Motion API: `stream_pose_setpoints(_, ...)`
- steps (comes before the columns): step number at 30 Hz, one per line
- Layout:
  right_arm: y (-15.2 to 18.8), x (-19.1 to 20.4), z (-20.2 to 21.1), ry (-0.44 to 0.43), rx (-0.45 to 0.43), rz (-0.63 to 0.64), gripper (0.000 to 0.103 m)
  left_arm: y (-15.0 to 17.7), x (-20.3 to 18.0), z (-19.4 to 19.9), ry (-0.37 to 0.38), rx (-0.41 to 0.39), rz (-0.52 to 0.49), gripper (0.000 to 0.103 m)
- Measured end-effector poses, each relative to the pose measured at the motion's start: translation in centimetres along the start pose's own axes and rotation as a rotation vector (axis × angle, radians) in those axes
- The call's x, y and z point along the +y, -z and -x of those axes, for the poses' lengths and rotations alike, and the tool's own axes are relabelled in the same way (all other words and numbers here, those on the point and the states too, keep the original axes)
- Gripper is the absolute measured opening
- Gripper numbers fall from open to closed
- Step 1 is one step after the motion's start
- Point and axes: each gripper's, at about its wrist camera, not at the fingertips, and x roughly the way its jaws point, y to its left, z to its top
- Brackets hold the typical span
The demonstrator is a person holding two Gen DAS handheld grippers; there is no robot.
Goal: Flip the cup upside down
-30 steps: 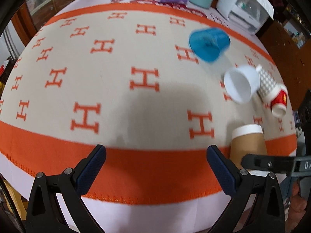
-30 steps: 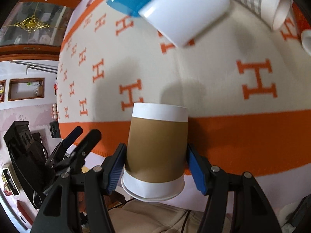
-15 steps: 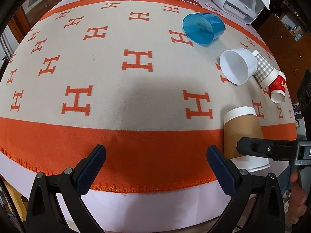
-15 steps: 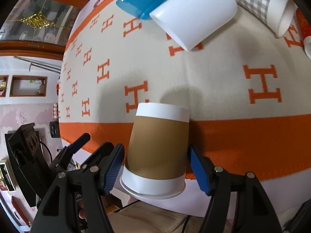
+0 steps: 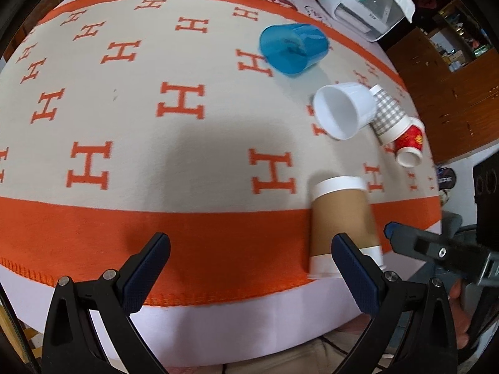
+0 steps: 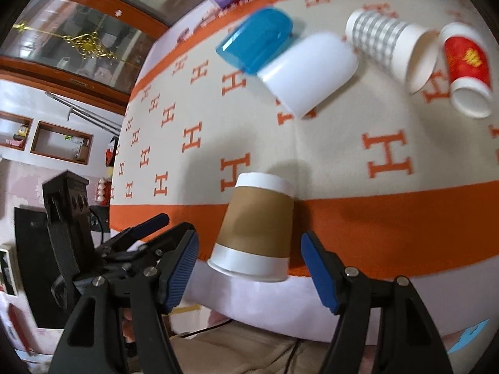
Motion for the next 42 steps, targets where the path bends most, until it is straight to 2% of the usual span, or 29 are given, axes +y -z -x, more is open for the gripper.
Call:
stream_pose_setpoints(4, 0.9, -1.2, 1.5, 0.103, -0.12, 0.022, 0.068, -0.4, -1.2, 0.3, 0.011, -0.002, -0.019, 0.102)
stream_pose_setpoints(11, 2.2, -2.5, 1.8, 0.224, -0.234, 0.065, 0.064, -1.5, -3.8, -0.9, 0.065, 0.098, -0.067, 0.102)
stream_pose_setpoints(14, 2.7, -3.0, 1.5, 0.256, -0.239, 0.081, 0.062, -2.3, -4.6, -1.7, 0.093, 0.143, -0.072, 0.102)
stream_pose_setpoints(18, 3.0, -4.0, 0.6, 0.236, -0.205, 0.071, 0.062, -3.2, -6.0, -2.6, 0.095, 0.187, -0.104, 0.102)
stream_pose_setpoints(21, 3.0, -5.0, 0.5, 0.215, -0.202, 0.041, 0.062, -3.6, -7.3, -3.7, 0.102, 0.243, -0.14, 0.098)
stream_pose_setpoints(25, 3.1, -6.2, 0.7, 0.207, -0.212, 0.011, 0.062, -3.6, -8.6, -5.8, 0.061, 0.321, -0.201, 0.072)
stream_pose_setpoints(28, 3.3, -6.9, 0.6, 0.204, -0.209, -0.004, 0.062, -3.5, -8.9, -7.8, 0.058, 0.404, -0.19, 0.07)
stream_pose_setpoints(30, 3.3, -7.3, 0.5, 0.2, -0.207, -0.012, 0.062, -3.4, -9.0, -8.5, 0.052, 0.425, -0.189, 0.07)
stream_pose_setpoints(35, 3.3, -8.0, 0.2, 0.192, -0.199, -0.025, 0.062, -3.4, -9.0, -9.3, 0.043, 0.442, -0.176, 0.061)
stream_pose_setpoints(42, 3.2, -7.7, 0.2, 0.195, -0.212, -0.008, 0.062, -3.7, -8.6, -7.7, 0.044, 0.403, -0.172, 0.06)
